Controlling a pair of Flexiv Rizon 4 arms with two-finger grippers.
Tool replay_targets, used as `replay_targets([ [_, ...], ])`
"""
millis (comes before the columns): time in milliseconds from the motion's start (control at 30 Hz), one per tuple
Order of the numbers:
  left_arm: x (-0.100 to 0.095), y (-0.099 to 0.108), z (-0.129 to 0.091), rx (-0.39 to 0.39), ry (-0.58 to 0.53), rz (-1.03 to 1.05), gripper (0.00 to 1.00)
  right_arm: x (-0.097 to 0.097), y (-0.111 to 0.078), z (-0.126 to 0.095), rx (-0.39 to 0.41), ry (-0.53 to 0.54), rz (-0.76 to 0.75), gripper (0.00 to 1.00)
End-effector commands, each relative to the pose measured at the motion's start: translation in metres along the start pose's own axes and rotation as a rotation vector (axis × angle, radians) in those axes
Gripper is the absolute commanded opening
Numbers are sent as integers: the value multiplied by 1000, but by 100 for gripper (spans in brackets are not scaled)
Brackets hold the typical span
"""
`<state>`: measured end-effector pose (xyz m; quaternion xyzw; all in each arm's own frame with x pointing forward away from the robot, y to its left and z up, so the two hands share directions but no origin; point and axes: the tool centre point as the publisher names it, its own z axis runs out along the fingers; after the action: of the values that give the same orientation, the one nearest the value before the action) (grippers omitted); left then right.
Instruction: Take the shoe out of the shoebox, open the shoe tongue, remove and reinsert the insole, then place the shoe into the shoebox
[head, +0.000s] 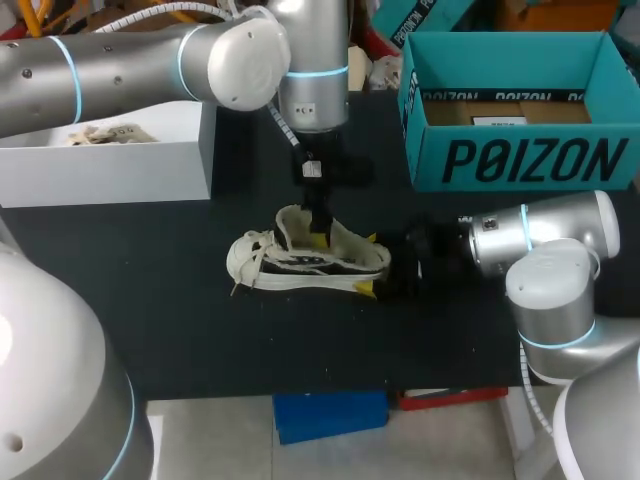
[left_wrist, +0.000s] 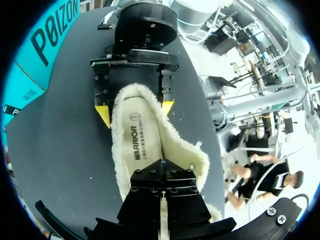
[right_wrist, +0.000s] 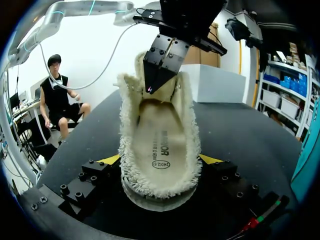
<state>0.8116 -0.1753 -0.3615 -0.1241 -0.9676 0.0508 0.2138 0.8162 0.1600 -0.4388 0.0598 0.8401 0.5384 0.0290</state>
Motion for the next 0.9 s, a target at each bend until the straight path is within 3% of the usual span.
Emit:
replay_targets([
  [33,-7,-1,7,5,14,-2,0,0,-1,2,3,1,2,0],
  [500,-4,-3,32,49,13,-16,0,0,-1,2,3,1,2,0],
  [900,-2,-7,51,24,-23,-14,0,0,-1,2,3,1,2,0],
])
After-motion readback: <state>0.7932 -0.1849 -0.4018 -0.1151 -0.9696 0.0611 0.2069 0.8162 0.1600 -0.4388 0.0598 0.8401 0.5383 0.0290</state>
